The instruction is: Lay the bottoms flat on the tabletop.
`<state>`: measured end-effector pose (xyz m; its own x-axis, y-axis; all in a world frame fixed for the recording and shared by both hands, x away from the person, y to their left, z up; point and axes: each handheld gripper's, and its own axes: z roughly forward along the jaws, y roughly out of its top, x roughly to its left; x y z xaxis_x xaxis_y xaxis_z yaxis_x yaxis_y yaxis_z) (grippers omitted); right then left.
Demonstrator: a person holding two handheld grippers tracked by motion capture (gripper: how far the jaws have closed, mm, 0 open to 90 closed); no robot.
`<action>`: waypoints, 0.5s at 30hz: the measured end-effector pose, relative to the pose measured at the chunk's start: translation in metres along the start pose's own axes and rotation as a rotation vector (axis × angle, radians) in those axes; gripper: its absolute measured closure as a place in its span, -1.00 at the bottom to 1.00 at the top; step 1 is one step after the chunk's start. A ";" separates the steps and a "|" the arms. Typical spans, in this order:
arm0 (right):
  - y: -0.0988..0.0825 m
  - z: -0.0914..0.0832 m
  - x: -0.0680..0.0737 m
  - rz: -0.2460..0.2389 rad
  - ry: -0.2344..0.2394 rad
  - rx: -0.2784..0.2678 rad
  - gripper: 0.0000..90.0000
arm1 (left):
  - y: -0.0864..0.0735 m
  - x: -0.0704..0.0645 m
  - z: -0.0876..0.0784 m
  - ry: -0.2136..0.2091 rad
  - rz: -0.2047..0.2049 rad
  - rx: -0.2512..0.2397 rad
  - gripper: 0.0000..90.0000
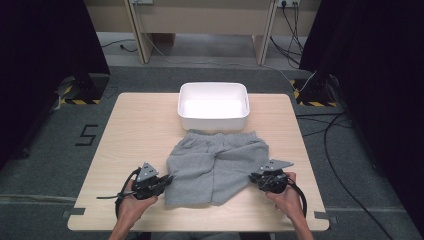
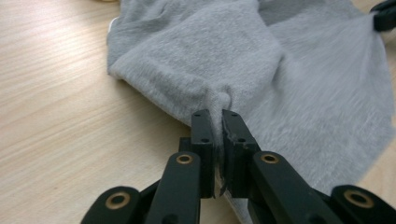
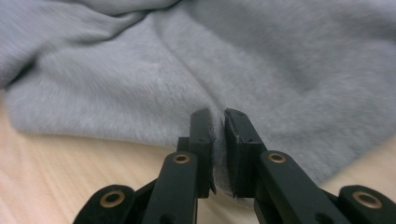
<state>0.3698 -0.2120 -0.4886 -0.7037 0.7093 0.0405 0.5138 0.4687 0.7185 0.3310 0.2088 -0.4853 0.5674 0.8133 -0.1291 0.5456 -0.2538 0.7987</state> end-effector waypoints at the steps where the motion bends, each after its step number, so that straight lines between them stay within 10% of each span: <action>1: 0.001 -0.003 -0.004 0.004 -0.012 -0.002 0.82 | 0.001 0.003 0.003 0.010 -0.006 0.000 0.86; 8: 0.017 -0.019 -0.036 0.045 -0.124 -0.042 0.82 | 0.003 0.017 0.015 0.060 -0.017 0.021 0.86; 15: 0.020 0.002 -0.055 0.054 -0.194 0.022 0.80 | -0.013 0.043 0.018 0.148 -0.033 0.081 0.85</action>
<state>0.4200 -0.2410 -0.4779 -0.5684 0.8208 -0.0576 0.5604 0.4374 0.7033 0.3594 0.2372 -0.5122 0.4543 0.8887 -0.0614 0.6135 -0.2621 0.7449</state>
